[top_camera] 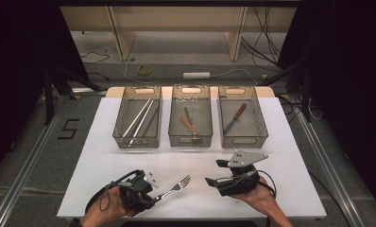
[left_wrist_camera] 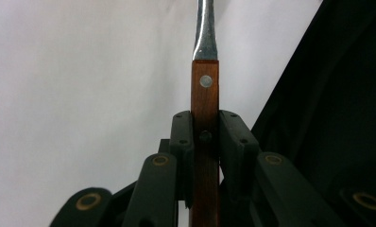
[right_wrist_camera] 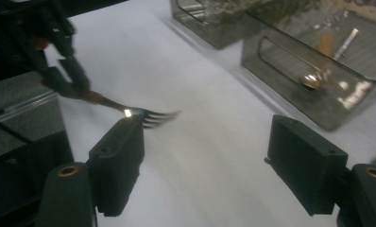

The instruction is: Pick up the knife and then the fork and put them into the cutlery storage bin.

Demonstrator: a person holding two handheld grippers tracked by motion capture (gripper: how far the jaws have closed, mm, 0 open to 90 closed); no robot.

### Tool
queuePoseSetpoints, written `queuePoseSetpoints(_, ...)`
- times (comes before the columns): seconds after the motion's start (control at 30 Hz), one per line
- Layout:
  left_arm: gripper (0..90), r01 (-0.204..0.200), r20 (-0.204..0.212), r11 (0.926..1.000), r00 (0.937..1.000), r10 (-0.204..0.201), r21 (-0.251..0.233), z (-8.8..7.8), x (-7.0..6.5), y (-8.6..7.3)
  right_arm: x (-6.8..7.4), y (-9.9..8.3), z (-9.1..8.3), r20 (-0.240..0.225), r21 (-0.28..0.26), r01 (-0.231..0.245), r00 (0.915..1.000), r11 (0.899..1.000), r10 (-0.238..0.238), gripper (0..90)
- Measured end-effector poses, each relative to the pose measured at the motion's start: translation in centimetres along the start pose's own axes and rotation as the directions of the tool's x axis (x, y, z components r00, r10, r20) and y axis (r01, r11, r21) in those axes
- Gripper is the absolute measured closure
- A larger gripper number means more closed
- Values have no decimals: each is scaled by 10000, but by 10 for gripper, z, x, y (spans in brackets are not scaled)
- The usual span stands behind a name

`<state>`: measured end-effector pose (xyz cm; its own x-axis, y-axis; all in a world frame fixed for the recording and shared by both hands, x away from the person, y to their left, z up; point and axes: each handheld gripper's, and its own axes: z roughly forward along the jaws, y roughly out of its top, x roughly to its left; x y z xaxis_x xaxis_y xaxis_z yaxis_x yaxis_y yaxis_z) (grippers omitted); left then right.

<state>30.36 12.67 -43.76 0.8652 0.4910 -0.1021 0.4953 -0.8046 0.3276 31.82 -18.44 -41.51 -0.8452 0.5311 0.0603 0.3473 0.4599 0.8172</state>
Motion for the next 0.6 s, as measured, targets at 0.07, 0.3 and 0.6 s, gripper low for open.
queuePoseSetpoints(0.07, 761, -109, 185, 9999, 9998, 110, -45, 0, 0, 8, 7, 3, 1, -167, -58, 285, 9995, 9996, -286, 286)
queuePoseSetpoints(0.3, 761, -355, 525, 9992, 9980, 346, 161, 5, 0, 28, 32, 7, 11, -679, 68, 1301, 9893, 9915, -1294, 286)
queuePoseSetpoints(0.6, 761, -691, 937, 9973, 9934, 665, 242, 5, -2, 46, 57, 8, 34, -928, 697, 2864, 9556, 9556, -2796, 291)
